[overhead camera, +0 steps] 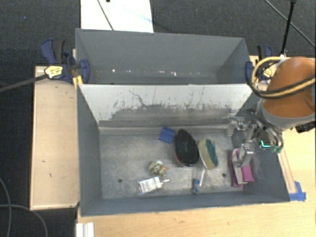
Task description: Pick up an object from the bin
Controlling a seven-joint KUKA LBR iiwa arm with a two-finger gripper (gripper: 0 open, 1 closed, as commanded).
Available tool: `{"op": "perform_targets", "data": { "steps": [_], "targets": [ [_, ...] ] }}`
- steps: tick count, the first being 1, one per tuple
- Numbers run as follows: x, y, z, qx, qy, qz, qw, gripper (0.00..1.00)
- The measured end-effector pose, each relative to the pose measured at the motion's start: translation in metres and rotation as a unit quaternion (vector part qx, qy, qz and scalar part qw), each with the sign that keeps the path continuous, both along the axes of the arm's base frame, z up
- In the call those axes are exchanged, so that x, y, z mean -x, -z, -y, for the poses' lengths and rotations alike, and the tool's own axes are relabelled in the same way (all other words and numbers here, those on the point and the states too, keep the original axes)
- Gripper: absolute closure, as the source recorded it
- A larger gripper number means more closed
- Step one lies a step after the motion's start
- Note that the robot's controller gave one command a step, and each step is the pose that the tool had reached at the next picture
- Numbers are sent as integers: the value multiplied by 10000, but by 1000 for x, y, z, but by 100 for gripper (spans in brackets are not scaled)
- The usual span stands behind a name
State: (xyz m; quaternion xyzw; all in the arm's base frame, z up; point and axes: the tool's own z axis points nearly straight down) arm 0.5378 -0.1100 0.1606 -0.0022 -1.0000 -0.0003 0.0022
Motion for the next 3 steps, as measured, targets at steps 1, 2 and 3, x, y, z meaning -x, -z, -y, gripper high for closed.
{"op": "perform_targets", "data": {
  "steps": [1,2,3],
  "targets": [
    [-31,84,36,-55,-361,-5,9993,0],
    [6,70,-97,-14,-687,67,9976,0],
    [-13,82,-152,-4,956,42,9954,0]
  ]
}}
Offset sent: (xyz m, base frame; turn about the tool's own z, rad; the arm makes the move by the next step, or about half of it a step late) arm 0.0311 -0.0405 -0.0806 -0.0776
